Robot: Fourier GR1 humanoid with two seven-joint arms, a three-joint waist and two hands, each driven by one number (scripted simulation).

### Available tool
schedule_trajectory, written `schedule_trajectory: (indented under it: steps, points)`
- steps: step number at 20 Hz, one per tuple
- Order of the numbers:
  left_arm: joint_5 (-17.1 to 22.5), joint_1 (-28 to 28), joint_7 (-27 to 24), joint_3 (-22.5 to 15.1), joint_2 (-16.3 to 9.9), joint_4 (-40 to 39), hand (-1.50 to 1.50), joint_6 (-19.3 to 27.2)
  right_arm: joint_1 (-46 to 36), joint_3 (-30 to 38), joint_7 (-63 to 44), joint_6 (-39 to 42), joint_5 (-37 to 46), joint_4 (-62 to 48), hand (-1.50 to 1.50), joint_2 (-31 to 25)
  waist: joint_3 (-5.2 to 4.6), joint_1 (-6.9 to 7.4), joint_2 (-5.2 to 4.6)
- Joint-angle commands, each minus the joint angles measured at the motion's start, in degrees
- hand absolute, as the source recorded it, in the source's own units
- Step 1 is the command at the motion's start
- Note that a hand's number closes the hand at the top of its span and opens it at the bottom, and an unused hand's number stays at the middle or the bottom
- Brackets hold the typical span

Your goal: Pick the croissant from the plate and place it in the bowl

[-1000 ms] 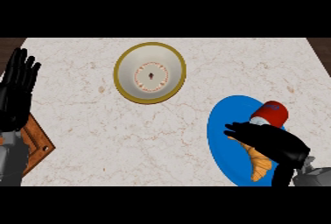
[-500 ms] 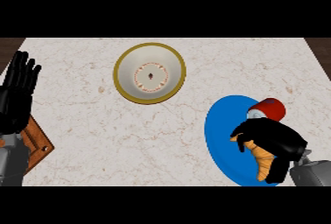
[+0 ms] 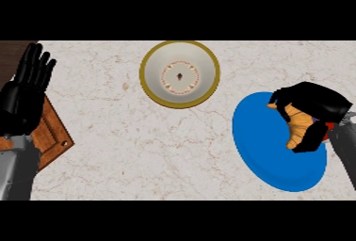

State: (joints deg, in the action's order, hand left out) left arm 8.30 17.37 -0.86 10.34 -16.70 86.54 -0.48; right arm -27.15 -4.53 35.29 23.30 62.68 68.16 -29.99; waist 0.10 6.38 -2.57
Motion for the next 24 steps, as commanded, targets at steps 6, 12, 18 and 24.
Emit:
schedule_trajectory:
  steps: [6, 12, 18, 24]
  points:
    - [-0.5, 4.3, 1.1, -3.2, 1.8, 0.6, 0.00, -0.2, -16.0, 5.9, 3.6, -3.5, 0.6, -17.8, 1.50, -6.3, 0.51, 5.14, -2.33]
    - [-0.5, 5.3, 1.4, -3.1, 1.8, -0.6, 0.00, -0.2, -24.3, 11.4, 9.1, -6.8, -2.5, -26.1, 1.50, -9.8, 0.42, 4.11, -1.83]
    - [-0.7, 5.3, 1.2, -2.7, 1.8, -1.5, 0.00, 0.4, -32.9, 14.8, 17.8, -4.5, -8.9, -32.7, 1.50, -10.0, 0.28, 3.80, -1.04]
    - [-1.5, 5.4, 1.1, -3.1, 2.6, -2.2, 0.00, 1.3, -40.1, 15.8, 22.3, 1.4, -14.4, -39.2, 1.50, -8.6, 0.12, 2.67, -0.51]
